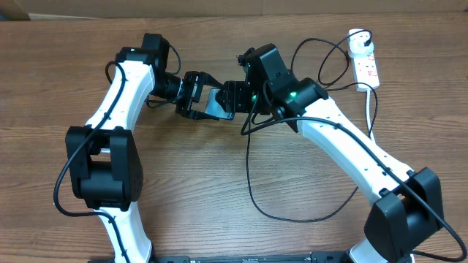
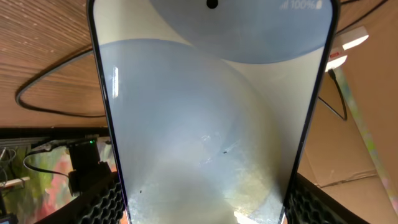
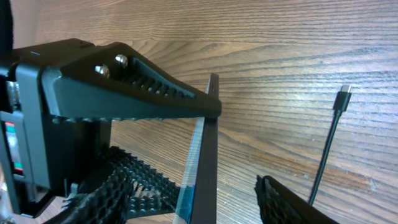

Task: Plug charger to phone and switch on socket
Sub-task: 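Grasp the phone's bottom edge with the right gripper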

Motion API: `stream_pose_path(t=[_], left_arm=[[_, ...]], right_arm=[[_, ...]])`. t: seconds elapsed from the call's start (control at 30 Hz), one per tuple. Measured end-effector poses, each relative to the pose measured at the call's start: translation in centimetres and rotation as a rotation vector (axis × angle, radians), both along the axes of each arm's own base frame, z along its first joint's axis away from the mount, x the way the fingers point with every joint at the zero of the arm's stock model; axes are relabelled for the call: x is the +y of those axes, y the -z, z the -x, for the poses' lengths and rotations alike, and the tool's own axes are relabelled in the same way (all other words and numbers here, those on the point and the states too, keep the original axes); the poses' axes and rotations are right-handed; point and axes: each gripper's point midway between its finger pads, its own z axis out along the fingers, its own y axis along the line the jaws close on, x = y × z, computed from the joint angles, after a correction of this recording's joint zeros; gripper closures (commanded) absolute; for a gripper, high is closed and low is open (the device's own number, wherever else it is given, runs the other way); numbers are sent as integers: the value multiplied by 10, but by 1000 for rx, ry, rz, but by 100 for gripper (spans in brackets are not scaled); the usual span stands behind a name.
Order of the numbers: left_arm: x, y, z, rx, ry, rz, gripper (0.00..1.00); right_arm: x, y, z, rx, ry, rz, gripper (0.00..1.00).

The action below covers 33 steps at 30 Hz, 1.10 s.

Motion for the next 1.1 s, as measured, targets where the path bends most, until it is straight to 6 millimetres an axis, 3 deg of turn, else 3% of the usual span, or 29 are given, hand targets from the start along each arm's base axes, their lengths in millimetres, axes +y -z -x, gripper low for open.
stream_pose_path(t=[0.23, 0.6, 1.1], left_arm=[[2, 3, -3, -20, -1, -23, 96], [3, 5, -4, -22, -2, -36, 96], [4, 7, -9, -51, -4, -49, 96]], right_arm=[[2, 9, -4, 3, 19, 17, 46], [10, 8, -1, -14, 17, 21, 64], [9, 10, -1, 12, 54, 13, 72]])
